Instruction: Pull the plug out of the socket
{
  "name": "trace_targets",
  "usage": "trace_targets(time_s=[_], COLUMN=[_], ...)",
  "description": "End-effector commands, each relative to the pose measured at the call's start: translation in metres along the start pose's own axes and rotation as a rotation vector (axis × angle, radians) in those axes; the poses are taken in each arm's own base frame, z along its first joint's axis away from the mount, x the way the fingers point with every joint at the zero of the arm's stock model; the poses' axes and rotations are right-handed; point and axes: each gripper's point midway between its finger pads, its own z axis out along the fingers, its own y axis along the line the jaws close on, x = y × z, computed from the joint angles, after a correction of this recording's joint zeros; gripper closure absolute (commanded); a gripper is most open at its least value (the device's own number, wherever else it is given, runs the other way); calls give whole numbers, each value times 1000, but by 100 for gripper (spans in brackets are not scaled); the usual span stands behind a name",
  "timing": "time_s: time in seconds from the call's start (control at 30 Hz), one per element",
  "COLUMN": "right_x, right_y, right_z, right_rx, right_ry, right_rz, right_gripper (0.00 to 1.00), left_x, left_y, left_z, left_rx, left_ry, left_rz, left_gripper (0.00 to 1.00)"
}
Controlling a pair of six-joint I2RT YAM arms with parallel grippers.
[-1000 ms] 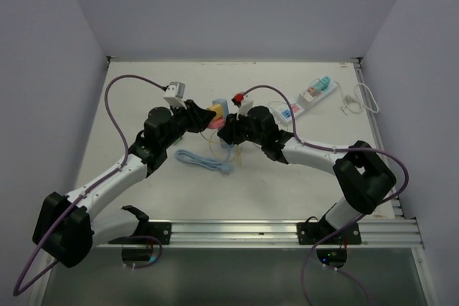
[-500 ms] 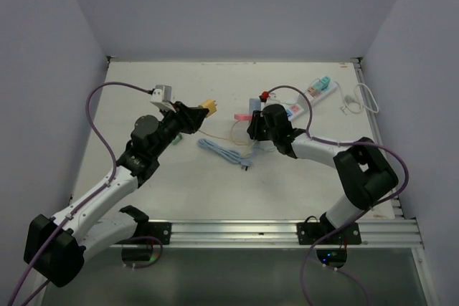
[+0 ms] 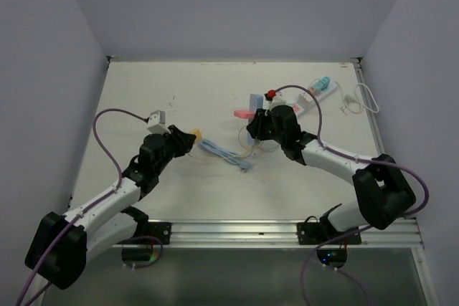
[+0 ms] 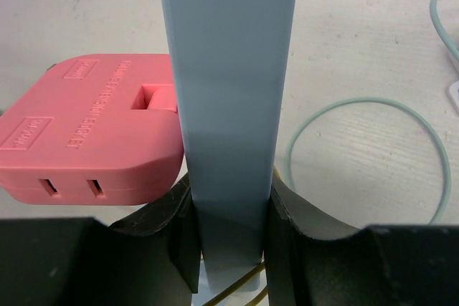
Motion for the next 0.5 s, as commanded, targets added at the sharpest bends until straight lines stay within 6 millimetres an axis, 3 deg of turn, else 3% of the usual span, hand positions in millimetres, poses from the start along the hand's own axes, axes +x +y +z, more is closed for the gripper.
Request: trace_targets(time_s=[0.0, 0.17, 0.27, 0.33, 0.47], right_x=[-34, -41, -58, -76, -118], right_y=[27, 36, 35, 39, 50], right_z=[-13, -20, -28, -37, -54], right_rx=[-114, -148, -131, -137, -164], right_ry=[-113, -134, -197, -258, -383], right_rz=[36, 80, 113, 129, 180], right_gripper=[100, 100, 100, 100, 100], left_x=[13, 33, 41, 45, 39], left_y=[25, 28, 28, 28, 9], left_z=[-3, -9, -15, -20, -30], left_rx=[-39, 34, 52, 67, 163], left_ry=[-29, 16, 44, 51, 51], left_rz=[-135, -177, -172, -172, -146], left_gripper=[100, 100, 100, 100, 100])
